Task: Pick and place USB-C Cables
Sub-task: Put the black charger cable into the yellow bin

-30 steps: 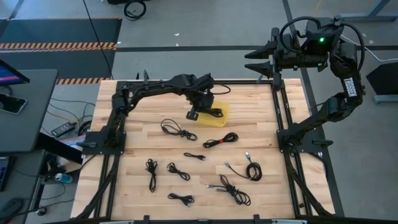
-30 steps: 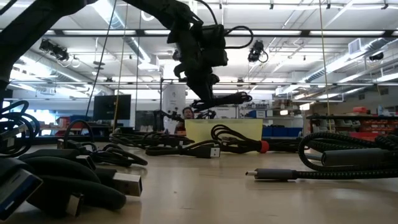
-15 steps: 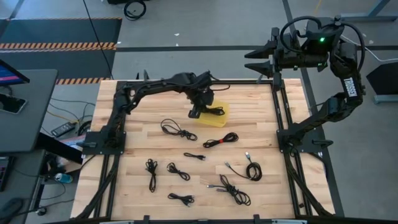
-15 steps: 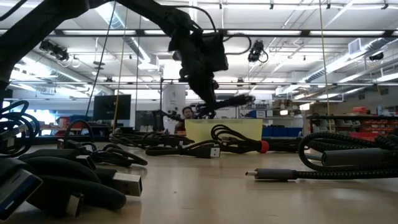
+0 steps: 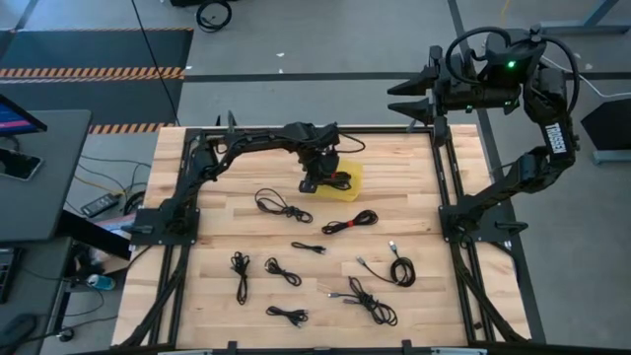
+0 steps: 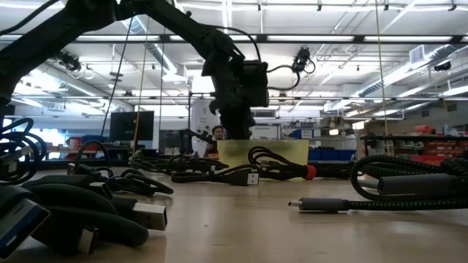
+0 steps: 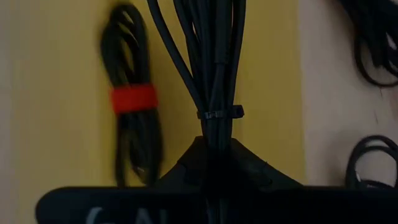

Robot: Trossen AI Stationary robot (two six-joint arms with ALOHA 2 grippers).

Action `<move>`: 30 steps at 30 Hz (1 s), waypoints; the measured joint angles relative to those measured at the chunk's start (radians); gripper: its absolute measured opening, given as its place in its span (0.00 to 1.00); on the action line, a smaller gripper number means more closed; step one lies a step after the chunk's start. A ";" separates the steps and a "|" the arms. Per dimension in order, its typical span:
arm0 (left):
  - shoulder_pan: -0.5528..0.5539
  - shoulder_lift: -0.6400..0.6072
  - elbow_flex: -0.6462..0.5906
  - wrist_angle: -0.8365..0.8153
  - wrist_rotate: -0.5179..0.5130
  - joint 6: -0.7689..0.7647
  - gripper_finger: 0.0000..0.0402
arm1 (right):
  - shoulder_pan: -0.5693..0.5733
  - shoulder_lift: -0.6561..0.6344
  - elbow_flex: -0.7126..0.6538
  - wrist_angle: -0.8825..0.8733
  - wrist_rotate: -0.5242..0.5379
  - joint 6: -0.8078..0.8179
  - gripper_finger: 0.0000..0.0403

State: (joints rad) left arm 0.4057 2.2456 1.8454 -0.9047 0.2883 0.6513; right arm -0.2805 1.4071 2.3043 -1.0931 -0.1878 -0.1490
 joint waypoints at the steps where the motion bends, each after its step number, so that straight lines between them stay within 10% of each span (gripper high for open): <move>1: 0.000 0.009 0.000 -0.004 0.002 0.000 0.10 | 0.002 0.000 0.000 0.000 0.000 0.000 0.38; 30: -0.016 0.007 0.134 -0.013 -0.086 -0.157 0.35 | 0.006 0.000 0.000 -0.003 0.003 -0.002 0.38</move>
State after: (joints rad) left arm 0.3902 2.2524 1.9795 -0.9180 0.2020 0.4943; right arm -0.2749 1.4071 2.3039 -1.0961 -0.1848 -0.1513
